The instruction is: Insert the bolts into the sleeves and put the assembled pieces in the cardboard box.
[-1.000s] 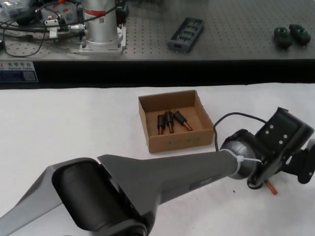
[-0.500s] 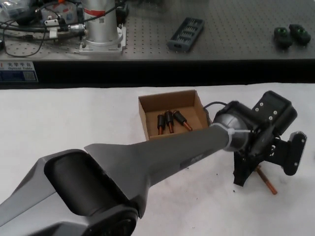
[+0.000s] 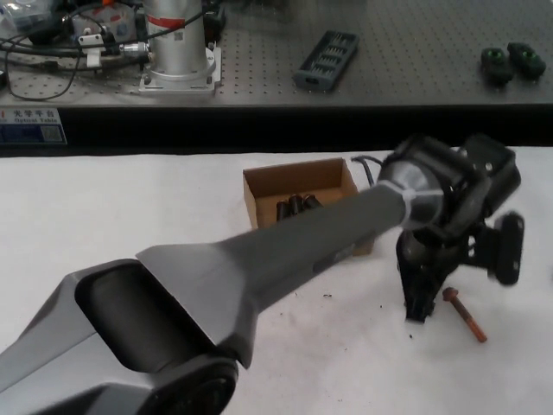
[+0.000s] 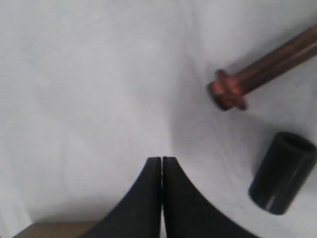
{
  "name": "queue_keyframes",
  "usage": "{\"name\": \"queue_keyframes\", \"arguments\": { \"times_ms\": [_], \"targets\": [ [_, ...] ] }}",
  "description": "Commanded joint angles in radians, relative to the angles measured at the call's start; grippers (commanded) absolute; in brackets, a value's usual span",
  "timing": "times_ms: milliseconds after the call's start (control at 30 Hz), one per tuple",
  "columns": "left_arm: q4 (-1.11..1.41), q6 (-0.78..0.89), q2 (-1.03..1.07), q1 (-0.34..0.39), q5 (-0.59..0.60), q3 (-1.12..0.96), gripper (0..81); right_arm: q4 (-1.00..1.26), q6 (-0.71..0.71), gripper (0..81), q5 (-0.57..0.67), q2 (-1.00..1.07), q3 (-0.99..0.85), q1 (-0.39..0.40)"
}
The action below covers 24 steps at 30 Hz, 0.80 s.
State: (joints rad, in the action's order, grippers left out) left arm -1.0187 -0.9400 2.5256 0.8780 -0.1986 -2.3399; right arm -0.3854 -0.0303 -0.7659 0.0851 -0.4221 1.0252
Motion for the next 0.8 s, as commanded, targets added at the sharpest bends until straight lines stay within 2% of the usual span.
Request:
{"name": "queue_keyframes", "arguments": {
  "times_ms": [0, 167, 267, 433, 567, 700, 767],
  "targets": [
    [-0.023, 0.072, -0.033, -0.015, 0.02, -0.03, 0.6, 0.009, 0.009, 6.6, 0.015, -0.006, -0.011, 0.003],
    [-0.133, 0.178, -0.114, -0.038, 0.212, -0.033, 0.6, 0.009, 0.015, 6.6, 0.019, -0.006, -0.011, 0.003],
    [-0.236, 0.178, -0.147, -0.04, 0.349, -0.033, 0.6, 0.009, 0.015, 6.6, 0.02, -0.006, -0.011, 0.003],
    [-0.327, 0.105, -0.155, -0.028, 0.375, -0.03, 1.5, 0.009, 0.015, 6.6, 0.02, -0.006, -0.011, 0.003],
    [-0.354, 0.098, -0.153, -0.019, 0.377, -0.007, 13.7, 0.009, 0.015, 6.6, 0.02, -0.006, -0.011, 0.003],
    [-0.355, 0.091, -0.146, -0.011, 0.374, 0.011, 37.4, 0.009, 0.015, 6.6, 0.02, -0.006, -0.011, 0.003],
    [-0.349, 0.086, -0.14, -0.005, 0.348, 0.011, 40.2, 0.009, 0.015, 6.6, 0.02, -0.006, -0.011, 0.003]
  ]
}}
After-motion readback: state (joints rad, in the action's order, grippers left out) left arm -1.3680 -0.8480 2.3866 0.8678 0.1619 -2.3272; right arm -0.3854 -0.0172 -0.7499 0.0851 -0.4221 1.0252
